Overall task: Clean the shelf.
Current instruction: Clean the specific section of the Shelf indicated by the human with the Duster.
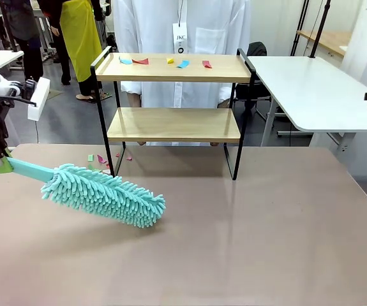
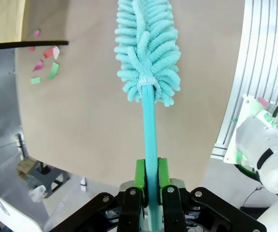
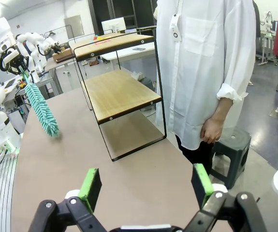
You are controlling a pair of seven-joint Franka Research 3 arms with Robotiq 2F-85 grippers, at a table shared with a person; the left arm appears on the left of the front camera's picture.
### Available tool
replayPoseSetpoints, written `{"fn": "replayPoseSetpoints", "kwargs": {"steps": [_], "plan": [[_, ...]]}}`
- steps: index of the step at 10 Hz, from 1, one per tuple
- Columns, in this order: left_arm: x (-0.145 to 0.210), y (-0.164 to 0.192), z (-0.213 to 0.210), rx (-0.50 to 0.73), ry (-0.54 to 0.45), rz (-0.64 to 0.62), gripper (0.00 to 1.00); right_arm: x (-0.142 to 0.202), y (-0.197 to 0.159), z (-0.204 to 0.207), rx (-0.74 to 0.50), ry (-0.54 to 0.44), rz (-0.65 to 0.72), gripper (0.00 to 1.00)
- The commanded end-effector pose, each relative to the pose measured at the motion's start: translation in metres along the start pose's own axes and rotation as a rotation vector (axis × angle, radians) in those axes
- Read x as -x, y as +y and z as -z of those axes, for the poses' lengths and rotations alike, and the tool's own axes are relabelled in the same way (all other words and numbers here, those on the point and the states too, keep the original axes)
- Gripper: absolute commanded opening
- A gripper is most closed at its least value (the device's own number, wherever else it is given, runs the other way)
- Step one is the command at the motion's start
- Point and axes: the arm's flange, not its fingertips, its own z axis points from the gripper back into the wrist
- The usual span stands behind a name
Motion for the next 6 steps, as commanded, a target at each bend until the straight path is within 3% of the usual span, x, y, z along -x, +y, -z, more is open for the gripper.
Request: {"fn": "replayPoseSetpoints", "kwargs": {"steps": [1,6], "plan": [[0.0033,0.0006,-0.0032,-0.014,0.006,0.002,0.13,-0.0028,0.0009,0.0001,-0.001,0.004,-0.006,1.00],[0.0033,0.0006,-0.0032,-0.014,0.006,0.002,0.13,-0.0028,0.0009,0.0001,-0.001,0.004,-0.006,1.00]]}}
